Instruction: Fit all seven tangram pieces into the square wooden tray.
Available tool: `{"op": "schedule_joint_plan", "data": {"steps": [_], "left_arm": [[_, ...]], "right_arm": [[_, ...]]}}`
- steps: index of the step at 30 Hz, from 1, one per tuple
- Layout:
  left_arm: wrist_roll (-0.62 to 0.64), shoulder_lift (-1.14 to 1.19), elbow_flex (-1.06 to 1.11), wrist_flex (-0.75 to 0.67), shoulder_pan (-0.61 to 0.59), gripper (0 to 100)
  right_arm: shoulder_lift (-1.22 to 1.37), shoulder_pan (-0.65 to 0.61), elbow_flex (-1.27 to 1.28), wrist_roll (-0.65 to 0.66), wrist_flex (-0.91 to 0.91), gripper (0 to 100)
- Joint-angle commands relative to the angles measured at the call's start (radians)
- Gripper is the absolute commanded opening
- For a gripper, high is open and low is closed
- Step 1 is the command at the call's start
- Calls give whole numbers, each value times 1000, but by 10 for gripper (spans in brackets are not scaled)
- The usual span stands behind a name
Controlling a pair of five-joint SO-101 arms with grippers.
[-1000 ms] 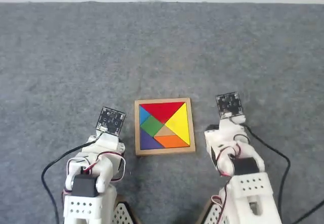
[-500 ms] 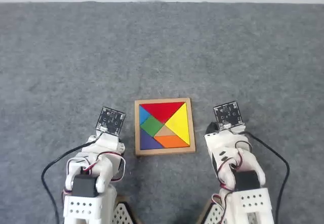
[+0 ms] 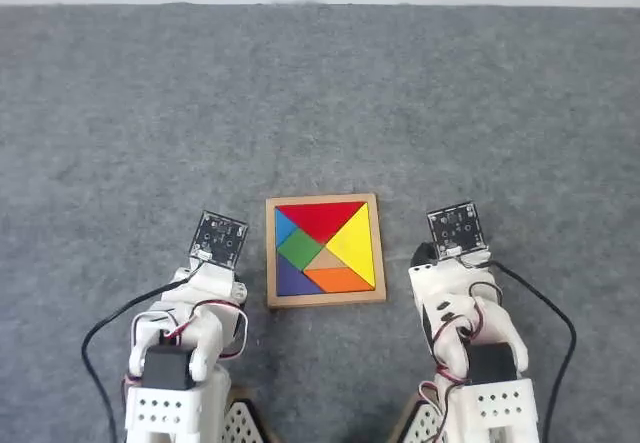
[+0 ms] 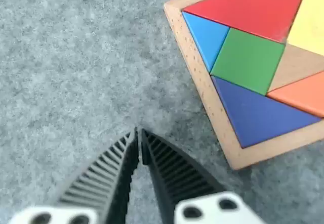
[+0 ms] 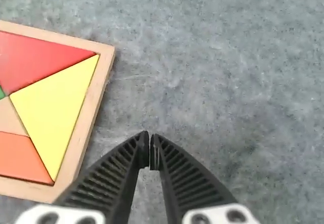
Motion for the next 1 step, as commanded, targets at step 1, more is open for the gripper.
{"op": "schedule_joint_plan", "data": {"steps": [1], "left_arm": [[8,-25,-12,6,-5,13]], "right_arm": [[-25,12,14,11,5,13]]}}
